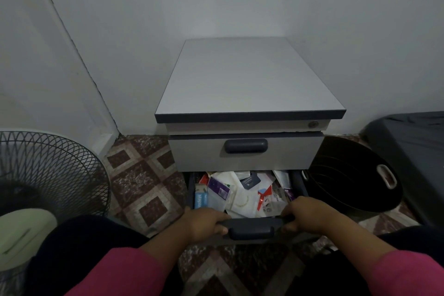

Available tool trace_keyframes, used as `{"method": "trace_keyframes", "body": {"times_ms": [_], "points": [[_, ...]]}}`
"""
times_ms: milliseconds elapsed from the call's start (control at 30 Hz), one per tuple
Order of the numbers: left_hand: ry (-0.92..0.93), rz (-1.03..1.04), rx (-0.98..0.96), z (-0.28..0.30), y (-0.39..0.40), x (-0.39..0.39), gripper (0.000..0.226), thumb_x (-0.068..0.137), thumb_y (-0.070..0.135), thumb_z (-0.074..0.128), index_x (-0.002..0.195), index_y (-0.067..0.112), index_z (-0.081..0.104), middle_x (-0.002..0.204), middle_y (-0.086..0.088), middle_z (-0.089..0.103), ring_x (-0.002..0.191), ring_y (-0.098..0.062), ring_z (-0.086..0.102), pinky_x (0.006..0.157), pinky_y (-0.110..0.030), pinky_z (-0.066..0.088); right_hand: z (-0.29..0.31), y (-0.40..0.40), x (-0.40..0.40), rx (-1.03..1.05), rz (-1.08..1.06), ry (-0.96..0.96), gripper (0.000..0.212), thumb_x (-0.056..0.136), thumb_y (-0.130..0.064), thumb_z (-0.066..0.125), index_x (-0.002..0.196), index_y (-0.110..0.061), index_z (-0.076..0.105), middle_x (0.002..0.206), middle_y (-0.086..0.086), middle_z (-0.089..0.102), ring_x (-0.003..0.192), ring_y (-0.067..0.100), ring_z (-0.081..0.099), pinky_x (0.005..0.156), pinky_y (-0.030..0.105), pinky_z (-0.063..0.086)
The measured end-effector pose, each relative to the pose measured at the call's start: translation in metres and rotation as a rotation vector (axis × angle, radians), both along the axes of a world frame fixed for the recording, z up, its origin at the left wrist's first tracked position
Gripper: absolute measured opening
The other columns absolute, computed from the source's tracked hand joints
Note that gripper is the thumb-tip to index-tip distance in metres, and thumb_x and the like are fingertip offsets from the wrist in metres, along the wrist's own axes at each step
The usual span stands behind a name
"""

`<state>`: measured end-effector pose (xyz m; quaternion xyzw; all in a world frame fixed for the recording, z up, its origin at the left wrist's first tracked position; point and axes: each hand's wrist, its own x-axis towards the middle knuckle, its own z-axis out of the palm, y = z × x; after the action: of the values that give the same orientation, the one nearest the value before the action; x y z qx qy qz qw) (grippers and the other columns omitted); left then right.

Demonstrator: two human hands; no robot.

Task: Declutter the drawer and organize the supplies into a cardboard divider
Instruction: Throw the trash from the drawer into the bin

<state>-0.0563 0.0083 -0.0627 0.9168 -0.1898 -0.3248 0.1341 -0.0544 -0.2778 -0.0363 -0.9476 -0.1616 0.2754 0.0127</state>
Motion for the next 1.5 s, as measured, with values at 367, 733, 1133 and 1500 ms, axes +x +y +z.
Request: {"method": "trace_keyframes", "body": {"times_ms": [367,733,1133,1500], "points": [[0.112,-0.054,0.037,0.012,-0.005,-0.009,0.054,0.096,0.031,0.054,0.147,0.027,0.037,0.149,0.0,0.041,0.135,-0.02,0.038,0.113,-0.035,0.028,-0.005,0.004,-0.014,0.012,0.019,0.069,0.043,0.084,-0.047,0.061,0.121,-0.024,0.064,0.114,-0.002,0.065,0.101,0.013,0.061,0.088,0.027,0.049],[-0.056,0.329,-0.362,0.038,0.004,0.02,0.03,0.096,0.039,0.052,0.107,0.017,0.069,0.1,0.003,0.067,0.093,-0.01,0.06,0.082,-0.025,0.046,0.005,-0.004,-0.015,0.23,-0.204,0.099,0.048,0.086,-0.049,0.063,0.127,-0.025,0.06,0.128,-0.007,0.059,0.11,0.006,0.056,0.095,0.021,0.043],[-0.172,1.132,-0.795,0.046,0.013,0.062,0.061,0.094,0.055,0.045,0.131,0.007,0.05,0.115,-0.007,0.059,0.106,-0.026,0.057,0.098,-0.043,0.047,0.017,0.003,0.029,0.92,-0.918,-0.405,0.024,0.093,-0.021,0.061,0.115,-0.014,0.063,0.101,-0.004,0.06,0.096,0.012,0.057,0.082,0.028,0.044],[-0.112,1.131,-0.907,0.043,0.017,0.081,0.06,0.1,0.048,0.037,0.14,0.003,0.041,0.135,-0.016,0.051,0.117,-0.03,0.052,0.107,-0.041,0.039,0.021,0.007,0.048,1.11,-1.036,-0.501,0.012,0.092,-0.014,0.059,0.102,-0.022,0.056,0.101,0.0,0.06,0.1,0.019,0.058,0.079,0.03,0.046]]}}
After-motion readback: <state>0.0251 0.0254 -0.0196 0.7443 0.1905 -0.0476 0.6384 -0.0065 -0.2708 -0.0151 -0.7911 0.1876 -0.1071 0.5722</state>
